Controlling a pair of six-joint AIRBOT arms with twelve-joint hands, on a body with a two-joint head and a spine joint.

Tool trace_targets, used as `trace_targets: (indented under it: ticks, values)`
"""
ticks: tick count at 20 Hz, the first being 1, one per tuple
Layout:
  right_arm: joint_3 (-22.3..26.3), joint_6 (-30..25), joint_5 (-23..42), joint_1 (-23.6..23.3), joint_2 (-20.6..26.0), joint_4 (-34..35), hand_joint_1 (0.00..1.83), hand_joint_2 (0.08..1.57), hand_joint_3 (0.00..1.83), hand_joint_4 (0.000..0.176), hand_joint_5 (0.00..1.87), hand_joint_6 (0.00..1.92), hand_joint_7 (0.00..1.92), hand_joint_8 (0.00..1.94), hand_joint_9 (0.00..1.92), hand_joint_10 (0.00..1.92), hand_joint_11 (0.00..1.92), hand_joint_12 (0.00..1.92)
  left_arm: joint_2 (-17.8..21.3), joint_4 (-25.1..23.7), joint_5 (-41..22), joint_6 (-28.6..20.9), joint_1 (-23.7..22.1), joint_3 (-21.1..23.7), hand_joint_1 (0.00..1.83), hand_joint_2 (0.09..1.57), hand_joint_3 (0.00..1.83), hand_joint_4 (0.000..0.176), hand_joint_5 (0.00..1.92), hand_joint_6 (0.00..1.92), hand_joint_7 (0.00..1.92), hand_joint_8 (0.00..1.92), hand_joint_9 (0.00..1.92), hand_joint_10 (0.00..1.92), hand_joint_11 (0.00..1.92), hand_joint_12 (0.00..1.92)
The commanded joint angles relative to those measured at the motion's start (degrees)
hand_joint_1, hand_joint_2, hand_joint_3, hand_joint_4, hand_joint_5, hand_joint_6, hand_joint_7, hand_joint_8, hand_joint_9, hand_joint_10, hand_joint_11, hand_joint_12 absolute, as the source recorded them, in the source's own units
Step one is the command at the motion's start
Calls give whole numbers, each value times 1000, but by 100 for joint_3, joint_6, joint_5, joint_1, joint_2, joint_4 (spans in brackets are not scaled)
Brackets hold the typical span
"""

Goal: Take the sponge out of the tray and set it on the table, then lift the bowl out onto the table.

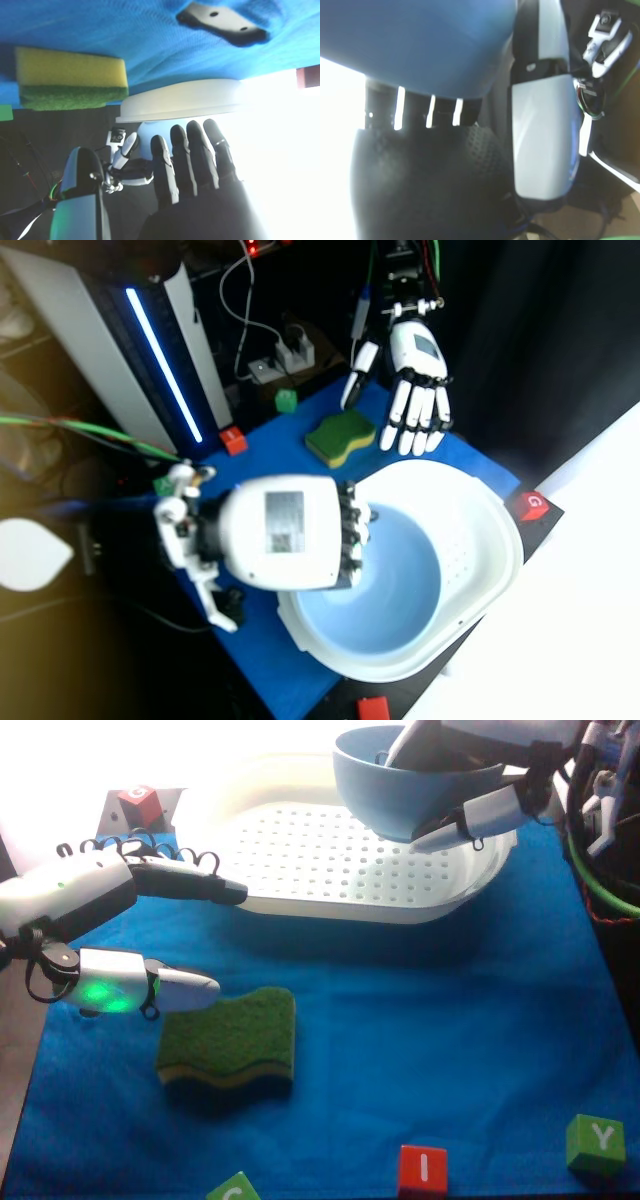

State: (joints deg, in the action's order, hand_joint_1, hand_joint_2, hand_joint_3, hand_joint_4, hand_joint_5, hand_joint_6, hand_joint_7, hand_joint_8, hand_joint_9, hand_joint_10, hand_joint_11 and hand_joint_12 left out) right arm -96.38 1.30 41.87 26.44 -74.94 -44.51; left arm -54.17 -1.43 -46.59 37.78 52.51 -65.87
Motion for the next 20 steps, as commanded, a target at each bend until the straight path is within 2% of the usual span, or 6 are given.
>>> trace_targets:
  ticks: [1,9,10,12,19,20]
  values:
    - [48,-29,657,-125,31,331,1183,1066,0,0,1100,760,1113,1612,1152,1916,1057,1921,-25,131,-714,-41,-19,-13,712,1003,0,84,531,0,477,1,406,4,0,917]
    - [1109,87,1319,-115,916,43,1185,1072,2,0,1082,791,1256,1801,1367,1921,1395,1921,107,549,-1101,-40,225,30,705,1003,0,31,548,4,487,2,418,0,0,954]
    - [1302,88,1383,-89,1059,-51,1254,1089,0,0,914,981,1232,774,1233,764,1037,1247,164,604,-1177,-39,256,49,725,1002,0,25,553,1,494,1,420,1,26,917]
    - [1665,90,1739,121,1336,-73,1276,1063,1,0,919,1125,1398,218,1343,299,1012,1077,266,666,-1279,-38,294,78,707,999,0,34,546,1,492,1,430,2,93,796]
    - [2427,85,2140,784,1734,-382,1065,1283,2,0,668,1435,1022,199,984,150,537,1135,322,703,-1340,-34,325,109,727,979,0,41,551,0,504,0,480,3,185,734]
    - [2429,69,2139,840,1696,-406,1168,1215,0,0,708,1405,969,843,1017,103,545,1123,323,710,-1340,-34,330,113,725,982,0,46,550,0,505,1,482,4,187,735]
